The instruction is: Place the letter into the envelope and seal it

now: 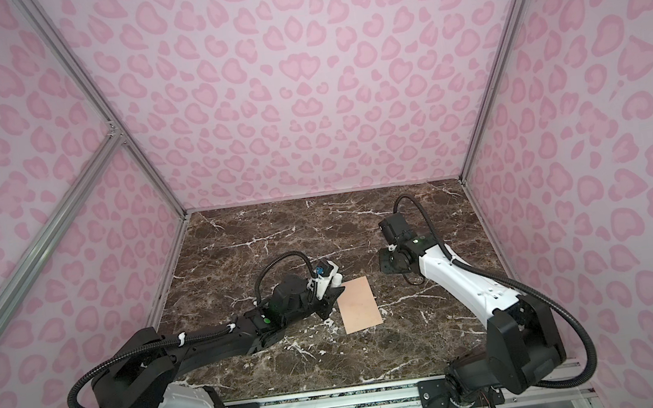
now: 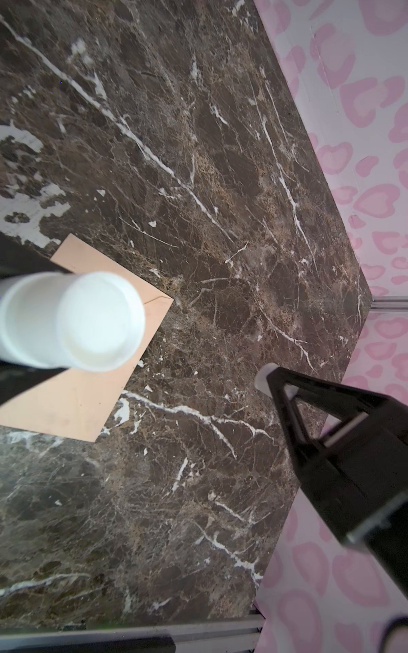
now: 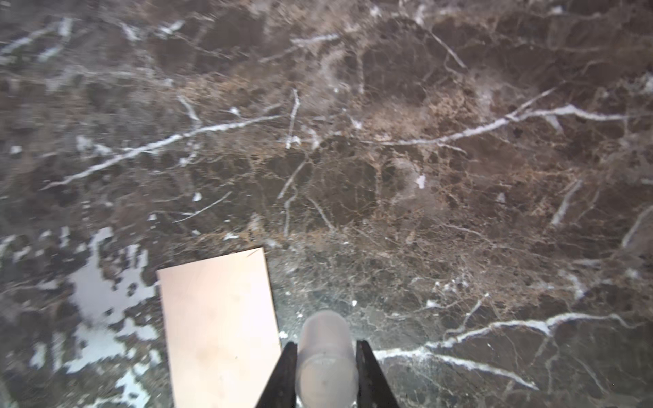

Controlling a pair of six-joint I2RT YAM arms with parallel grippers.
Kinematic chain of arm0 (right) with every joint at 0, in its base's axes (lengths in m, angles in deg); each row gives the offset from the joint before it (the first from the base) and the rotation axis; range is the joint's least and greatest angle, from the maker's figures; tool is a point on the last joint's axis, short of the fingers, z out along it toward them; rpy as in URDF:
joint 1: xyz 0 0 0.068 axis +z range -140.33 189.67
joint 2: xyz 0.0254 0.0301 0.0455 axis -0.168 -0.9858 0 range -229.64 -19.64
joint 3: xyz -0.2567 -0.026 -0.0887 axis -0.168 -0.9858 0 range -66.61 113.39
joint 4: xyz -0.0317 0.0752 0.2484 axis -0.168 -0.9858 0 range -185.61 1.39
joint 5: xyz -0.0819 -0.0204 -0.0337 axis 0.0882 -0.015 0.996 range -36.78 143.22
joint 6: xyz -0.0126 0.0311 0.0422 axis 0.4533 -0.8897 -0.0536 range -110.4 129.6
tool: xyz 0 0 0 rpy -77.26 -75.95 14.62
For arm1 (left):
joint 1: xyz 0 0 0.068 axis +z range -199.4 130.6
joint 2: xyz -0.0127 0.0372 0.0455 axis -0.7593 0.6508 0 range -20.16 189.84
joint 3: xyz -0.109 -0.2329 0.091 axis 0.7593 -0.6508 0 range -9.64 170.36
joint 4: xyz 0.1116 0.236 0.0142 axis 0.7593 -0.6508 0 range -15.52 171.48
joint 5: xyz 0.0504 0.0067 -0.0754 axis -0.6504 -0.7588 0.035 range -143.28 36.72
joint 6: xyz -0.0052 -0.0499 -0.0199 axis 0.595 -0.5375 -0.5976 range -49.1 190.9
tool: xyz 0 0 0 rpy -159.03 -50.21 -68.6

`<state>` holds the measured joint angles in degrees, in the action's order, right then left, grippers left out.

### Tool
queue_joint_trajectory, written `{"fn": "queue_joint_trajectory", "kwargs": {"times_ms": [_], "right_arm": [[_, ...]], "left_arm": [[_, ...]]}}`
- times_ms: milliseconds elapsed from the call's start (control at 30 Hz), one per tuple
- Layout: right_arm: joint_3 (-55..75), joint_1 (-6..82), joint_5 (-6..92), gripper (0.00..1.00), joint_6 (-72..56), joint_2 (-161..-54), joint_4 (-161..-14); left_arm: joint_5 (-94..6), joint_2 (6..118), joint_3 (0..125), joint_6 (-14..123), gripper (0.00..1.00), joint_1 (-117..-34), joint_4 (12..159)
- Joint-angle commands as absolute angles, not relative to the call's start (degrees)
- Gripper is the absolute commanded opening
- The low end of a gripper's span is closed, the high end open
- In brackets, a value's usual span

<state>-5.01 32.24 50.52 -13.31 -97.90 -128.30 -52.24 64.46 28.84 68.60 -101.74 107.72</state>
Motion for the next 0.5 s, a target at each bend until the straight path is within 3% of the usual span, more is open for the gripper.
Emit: {"fn": "queue_joint_trajectory", "kwargs": {"times_ms": [0,200,467], "right_arm": [[-4.7,33.2,40.0,0.26,-9.4,-93.4,-129.7],[-3.4,37.2,27.8,0.27,-9.5,-86.1,-129.8],[-5.2,44.9,22.1,0.26,-13.5,-82.2,-122.6]], "left_arm": [[-53.7,63.0,28.0,71.9,0.04,-101.7,109.1],[-53.8,58.7,25.9,74.5,0.04,-101.7,108.7],[-52.6,54.0,25.5,73.3,0.04,-101.7,106.7]]}}
